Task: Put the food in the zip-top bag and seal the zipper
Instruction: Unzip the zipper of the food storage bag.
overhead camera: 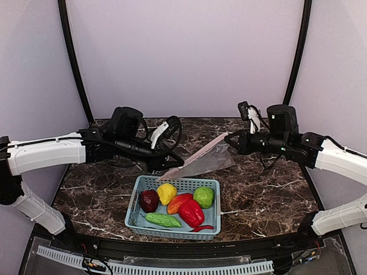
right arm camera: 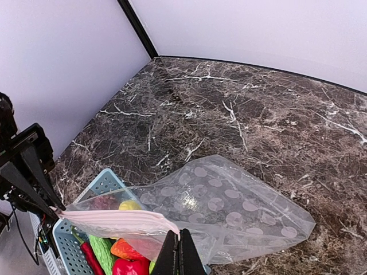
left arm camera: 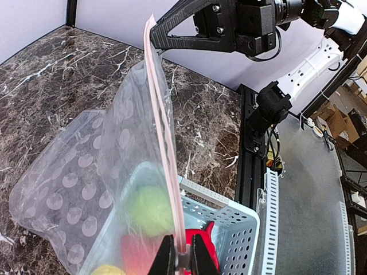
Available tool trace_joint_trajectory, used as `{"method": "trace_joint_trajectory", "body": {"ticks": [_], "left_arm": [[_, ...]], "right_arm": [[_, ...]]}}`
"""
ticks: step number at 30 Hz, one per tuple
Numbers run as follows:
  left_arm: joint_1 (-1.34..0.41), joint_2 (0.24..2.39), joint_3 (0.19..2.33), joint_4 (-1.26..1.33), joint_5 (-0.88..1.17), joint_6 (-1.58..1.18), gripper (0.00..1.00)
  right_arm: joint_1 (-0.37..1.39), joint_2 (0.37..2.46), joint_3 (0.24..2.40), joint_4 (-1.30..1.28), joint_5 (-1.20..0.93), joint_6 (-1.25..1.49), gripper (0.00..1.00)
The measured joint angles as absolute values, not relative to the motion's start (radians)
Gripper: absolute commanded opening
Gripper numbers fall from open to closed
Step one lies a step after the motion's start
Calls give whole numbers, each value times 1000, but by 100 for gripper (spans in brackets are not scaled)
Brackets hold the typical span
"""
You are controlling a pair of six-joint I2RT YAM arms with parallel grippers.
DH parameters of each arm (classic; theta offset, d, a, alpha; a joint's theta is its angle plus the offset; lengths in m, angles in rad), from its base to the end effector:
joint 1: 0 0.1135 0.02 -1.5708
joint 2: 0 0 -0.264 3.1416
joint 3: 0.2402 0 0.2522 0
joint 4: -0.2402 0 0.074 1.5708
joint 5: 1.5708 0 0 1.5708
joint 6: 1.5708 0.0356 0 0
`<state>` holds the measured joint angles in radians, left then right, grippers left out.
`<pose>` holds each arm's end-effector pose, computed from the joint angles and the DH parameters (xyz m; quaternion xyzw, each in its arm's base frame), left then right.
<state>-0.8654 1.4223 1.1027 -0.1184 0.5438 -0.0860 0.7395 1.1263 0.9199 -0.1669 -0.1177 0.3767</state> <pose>0.1979 -0.2609 0.3103 0.4421 0.6971 -0.4382 0.3557 0.1895 0.1785 0.3205 -0.1814 0.8051 0.3392 0.4515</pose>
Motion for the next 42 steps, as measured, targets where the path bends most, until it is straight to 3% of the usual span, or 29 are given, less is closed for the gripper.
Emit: {"method": "trace_joint_trajectory", "body": {"ticks": [36,37,38,40,42], "left_arm": [[-833,1325,1048,-237,464,-56,1],[-833,1325,1047,-237,465,-57,1],[-833,1325,1045,-237,466,-64,1],[-841,1327,1044,-234,451,-78,1],[-868,1332,1044,-227,397,-92,1]], "right_arm": [[606,1214,989,-156,-166,347,0],[605,1218,991,-154,-175,345,2],[601,1225,997,-152,-189,345,10],[595,1237,1007,-150,-210,348,34],[591,1243,1013,-150,-226,357,52]]}}
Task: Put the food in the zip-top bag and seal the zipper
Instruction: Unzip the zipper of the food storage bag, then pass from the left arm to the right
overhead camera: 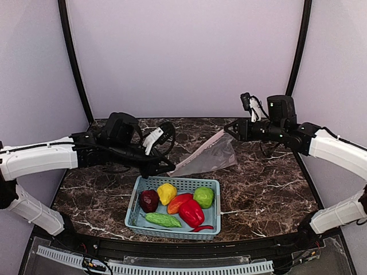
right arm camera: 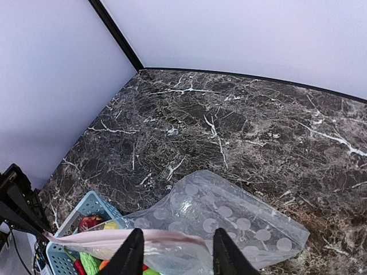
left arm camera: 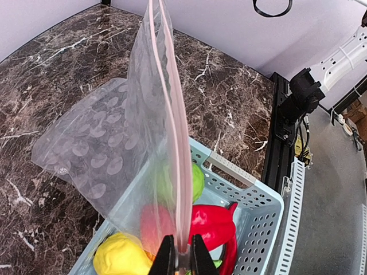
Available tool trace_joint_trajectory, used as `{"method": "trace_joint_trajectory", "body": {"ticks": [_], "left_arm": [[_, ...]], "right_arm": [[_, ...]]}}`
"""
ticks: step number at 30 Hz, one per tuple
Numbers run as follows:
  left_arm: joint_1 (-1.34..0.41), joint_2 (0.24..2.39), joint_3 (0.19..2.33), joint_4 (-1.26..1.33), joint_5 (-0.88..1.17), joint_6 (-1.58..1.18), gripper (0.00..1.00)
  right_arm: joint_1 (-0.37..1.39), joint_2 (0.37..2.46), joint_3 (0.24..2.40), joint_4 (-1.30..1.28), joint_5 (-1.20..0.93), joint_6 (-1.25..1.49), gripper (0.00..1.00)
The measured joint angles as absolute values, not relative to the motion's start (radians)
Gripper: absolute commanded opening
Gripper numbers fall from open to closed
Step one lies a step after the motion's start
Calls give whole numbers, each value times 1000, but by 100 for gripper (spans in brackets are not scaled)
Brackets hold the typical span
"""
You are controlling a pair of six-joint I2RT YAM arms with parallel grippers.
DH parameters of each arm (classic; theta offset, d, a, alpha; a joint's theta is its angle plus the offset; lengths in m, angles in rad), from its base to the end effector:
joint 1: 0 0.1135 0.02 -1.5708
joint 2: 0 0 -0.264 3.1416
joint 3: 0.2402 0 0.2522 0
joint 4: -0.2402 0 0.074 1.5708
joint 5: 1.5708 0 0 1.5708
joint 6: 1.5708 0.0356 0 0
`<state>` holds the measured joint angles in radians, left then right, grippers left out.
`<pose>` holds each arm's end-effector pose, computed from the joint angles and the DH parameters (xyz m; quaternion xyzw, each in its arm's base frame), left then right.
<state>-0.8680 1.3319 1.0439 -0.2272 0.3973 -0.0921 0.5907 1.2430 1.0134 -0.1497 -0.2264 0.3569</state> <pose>0.1849 -0.2396 0.3053 0.4124 0.7464 -0.3792 0.3592 0.2349 0.1671 0.3259 -0.1589 0.8094 0.3376 0.4535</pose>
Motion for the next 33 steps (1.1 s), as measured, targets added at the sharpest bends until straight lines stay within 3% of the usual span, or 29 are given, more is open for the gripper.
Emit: {"method": "trace_joint_trajectory", "body": {"ticks": [4,11,19,33], "left_arm": [[-971,1363,1045,-179,207,-123,1],[-1085,1432,1047,-89,-216,-182,1],[-1144,1522,1079,-43,-411,-226,1],[-1157,1533,1079,-22,-427,-283,1]], "right_arm": [[589,1233,1013,-154,-242,412,72],[592,1114,926,-184,-198,617,87],[635,1046,803,-202,-154,809,92],[658,1018,748,-289,25,929,99]]}}
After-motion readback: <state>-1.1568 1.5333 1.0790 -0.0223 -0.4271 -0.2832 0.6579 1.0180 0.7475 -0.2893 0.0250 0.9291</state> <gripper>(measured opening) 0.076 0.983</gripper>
